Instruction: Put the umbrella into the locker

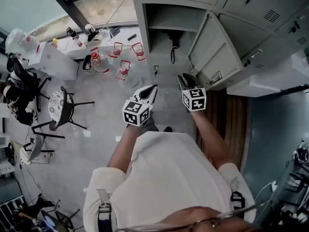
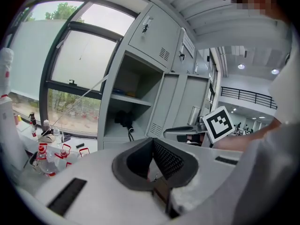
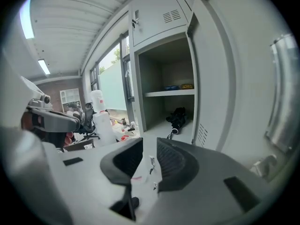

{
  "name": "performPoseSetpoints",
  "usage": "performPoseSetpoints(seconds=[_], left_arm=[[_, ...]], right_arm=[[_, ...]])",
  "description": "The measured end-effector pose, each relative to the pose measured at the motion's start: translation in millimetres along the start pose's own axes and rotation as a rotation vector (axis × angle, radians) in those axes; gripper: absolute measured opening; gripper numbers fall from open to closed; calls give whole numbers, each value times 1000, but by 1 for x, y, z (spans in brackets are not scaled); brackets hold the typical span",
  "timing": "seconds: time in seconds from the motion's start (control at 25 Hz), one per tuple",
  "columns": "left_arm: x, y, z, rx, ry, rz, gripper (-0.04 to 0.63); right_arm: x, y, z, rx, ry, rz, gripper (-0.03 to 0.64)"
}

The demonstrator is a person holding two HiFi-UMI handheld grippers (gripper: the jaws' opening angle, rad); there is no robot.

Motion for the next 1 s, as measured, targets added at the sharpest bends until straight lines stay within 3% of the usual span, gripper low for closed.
performPoseSetpoints(seconds=[0.24,0.52,1.0], left_arm=[[-24,-15,-32,3,26,-9,3],[-22,-22,-56,-2,18,-24,3],[6,16,-97,-46,-66,14,3]], right_arm=[[13,-2,-38,-34,11,-12,73],[31,4,-60,-74,-1,-6,46],[77,25,-88,-127,-42,31,14]])
Point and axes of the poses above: the fingertips, and each gripper's own axes: z forward along the fingers, x to its left, y out of its top, the point moved 7 cm from there along -z, backward along the fingers, and after that the axes turned 3 degrees about -z, right-handed, at the moved point
